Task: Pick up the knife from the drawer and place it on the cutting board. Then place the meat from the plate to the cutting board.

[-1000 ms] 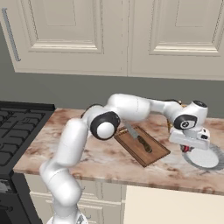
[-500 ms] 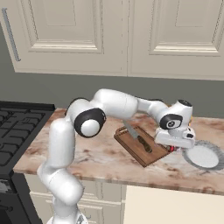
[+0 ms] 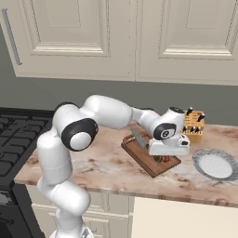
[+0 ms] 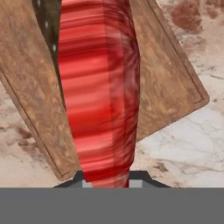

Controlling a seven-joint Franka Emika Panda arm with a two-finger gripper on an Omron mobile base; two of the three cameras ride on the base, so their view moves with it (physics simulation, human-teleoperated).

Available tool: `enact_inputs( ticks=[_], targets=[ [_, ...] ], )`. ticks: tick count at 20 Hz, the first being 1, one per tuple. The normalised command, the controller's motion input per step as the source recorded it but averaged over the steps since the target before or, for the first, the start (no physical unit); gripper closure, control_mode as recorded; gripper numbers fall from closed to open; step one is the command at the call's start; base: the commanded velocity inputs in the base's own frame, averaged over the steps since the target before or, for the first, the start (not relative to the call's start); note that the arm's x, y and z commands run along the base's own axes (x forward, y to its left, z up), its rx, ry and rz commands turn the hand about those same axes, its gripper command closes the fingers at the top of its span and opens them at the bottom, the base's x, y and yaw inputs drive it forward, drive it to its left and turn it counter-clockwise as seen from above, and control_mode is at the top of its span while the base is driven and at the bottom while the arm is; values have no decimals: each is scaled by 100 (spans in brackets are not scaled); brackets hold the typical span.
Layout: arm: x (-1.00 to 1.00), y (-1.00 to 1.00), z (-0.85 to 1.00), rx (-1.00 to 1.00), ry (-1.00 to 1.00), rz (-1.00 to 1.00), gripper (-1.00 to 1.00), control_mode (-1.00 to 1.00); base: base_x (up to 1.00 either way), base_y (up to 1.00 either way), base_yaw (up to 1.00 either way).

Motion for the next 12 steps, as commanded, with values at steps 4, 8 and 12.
enact_inputs(
  ticks=[4, 8, 12],
  targets=[
    [-9, 31, -1, 0, 0, 18, 100, -100, 0, 0, 0],
    [-5, 27, -2, 0, 0, 18, 100, -100, 0, 0, 0],
    [-6, 25, 0, 0, 0, 16, 100, -100, 0, 0, 0]
  ],
)
